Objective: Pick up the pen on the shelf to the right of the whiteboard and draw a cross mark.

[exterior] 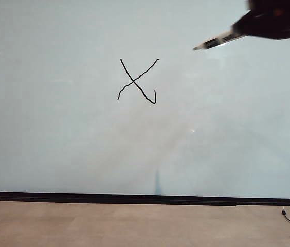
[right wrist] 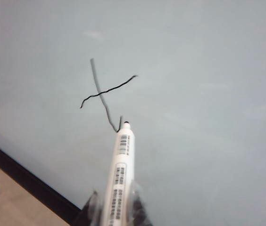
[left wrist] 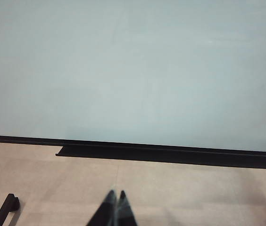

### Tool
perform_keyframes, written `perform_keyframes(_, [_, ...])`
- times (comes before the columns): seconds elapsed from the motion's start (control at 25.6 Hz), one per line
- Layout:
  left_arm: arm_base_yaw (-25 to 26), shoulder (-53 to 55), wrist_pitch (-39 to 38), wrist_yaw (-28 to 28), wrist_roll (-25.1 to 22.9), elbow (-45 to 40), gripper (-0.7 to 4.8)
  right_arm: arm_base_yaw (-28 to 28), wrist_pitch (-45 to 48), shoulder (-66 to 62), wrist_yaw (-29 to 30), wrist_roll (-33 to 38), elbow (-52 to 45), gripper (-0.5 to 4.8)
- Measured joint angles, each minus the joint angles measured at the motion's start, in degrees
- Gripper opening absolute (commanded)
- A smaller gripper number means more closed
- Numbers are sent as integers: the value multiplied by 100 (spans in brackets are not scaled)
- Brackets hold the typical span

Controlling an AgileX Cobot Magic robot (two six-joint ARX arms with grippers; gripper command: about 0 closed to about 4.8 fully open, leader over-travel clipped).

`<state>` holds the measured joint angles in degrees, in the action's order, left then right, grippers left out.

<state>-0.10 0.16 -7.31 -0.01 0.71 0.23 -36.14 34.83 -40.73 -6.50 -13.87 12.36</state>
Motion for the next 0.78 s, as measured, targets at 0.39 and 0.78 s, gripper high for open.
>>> perform_keyframes(0.39, [0, 0, 0, 0, -2, 0, -4, -7, -1458, 2035, -127, 192, -608, -6])
perform_keyframes(0.78, [0, 0, 0, 0, -2, 0, -5, -7, -1921, 3305, -232, 599, -1235, -6])
